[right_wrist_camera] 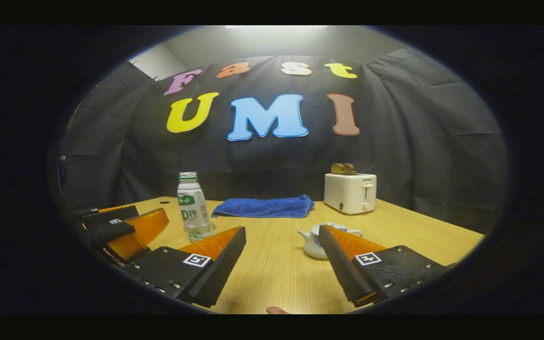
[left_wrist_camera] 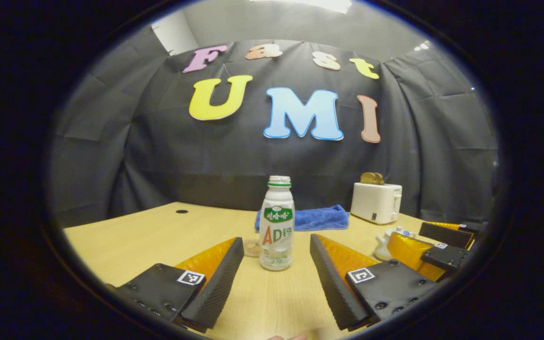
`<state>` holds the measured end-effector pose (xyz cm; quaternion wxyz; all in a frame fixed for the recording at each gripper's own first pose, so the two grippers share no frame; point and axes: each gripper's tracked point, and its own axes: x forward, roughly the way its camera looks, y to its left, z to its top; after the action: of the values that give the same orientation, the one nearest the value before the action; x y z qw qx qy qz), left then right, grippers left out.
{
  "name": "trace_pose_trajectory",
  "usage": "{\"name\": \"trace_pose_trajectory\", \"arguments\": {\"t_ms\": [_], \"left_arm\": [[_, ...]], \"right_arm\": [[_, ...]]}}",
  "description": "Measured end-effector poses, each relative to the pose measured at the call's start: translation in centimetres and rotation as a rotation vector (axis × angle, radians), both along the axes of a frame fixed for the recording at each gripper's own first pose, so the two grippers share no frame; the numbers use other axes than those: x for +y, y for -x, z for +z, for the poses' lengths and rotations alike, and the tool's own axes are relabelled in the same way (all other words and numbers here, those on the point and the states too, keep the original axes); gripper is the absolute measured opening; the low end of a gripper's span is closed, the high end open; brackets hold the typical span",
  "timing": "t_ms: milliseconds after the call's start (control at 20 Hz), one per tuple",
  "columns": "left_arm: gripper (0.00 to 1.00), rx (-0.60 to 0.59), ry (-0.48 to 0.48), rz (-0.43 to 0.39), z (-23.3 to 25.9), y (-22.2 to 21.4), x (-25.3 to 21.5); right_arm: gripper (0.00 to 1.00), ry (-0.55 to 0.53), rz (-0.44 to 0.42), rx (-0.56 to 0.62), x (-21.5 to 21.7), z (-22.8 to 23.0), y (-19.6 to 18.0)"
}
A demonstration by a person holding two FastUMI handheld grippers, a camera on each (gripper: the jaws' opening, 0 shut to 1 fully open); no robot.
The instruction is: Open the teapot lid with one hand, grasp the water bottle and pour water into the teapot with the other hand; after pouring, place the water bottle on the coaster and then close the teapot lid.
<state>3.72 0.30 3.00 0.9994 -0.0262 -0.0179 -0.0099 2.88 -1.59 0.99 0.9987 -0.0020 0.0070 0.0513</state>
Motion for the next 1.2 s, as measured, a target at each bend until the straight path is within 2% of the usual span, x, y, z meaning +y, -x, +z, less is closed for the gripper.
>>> {"name": "trace_pose_trajectory", "arguments": {"t_ms": [100, 300, 350, 500, 550, 600, 700, 750, 900, 950, 1000, 1100, 1150, 1200], "left_arm": [[0.99, -0.026, -0.015, 0.003, 1.6, -1.1, 0.2], [0.97, -0.13, -0.035, -0.082, 6.3, -3.2, -1.8], [0.96, -0.133, -0.045, -0.069, 7.8, -3.9, -1.7], [0.96, -0.084, 0.045, -0.152, 9.6, -5.4, -3.8], [0.92, -0.088, 0.026, -0.139, 9.5, -5.6, -3.5], [0.96, -0.087, -0.015, -0.115, 8.8, -5.8, -3.1], [0.92, -0.037, -0.073, -0.107, 5.5, -5.6, -3.5], [0.96, -0.016, -0.062, -0.118, 4.0, -5.7, -3.8], [0.96, 0.01, -0.021, -0.116, 3.1, -5.9, -3.1], [0.87, 0.002, -0.027, -0.104, 3.3, -6.0, -2.5], [0.92, -0.001, -0.034, -0.094, 3.4, -6.2, -2.0], [0.93, 0.008, -0.035, -0.094, 3.2, -6.7, -1.7], [0.93, 0.021, -0.033, -0.097, 2.6, -7.0, -1.8], [0.89, 0.027, -0.031, -0.102, 2.3, -6.9, -1.8]], "right_arm": [[0.95, -0.006, -0.008, 0.015, -0.5, 0.3, -1.0], [0.95, -0.009, -0.037, 0.006, -1.9, 1.9, -2.7], [0.95, -0.007, -0.048, -0.002, -2.4, 2.3, -3.0], [0.95, -0.009, -0.068, 0.003, -3.6, 2.5, -4.2], [0.95, -0.005, -0.076, 0.001, -3.9, 2.6, -4.5], [0.95, 0.003, -0.082, 0.0, -4.3, 2.5, -4.7], [0.95, 0.019, -0.091, 0.007, -4.8, 2.2, -5.4], [0.95, 0.024, -0.09, 0.025, -4.8, 1.7, -5.9], [0.95, 0.012, -0.088, 0.066, -5.1, 0.6, -7.3], [0.95, 0.005, -0.084, 0.082, -5.0, 0.2, -7.7], [0.95, 0.002, -0.084, 0.097, -5.1, -0.2, -8.2], [0.95, -0.003, -0.084, 0.128, -5.1, -1.0, -8.8], [0.89, -0.007, -0.089, 0.147, -5.2, -1.6, -9.1], [0.88, -0.002, -0.089, 0.152, -5.3, -1.7, -9.3]]}}
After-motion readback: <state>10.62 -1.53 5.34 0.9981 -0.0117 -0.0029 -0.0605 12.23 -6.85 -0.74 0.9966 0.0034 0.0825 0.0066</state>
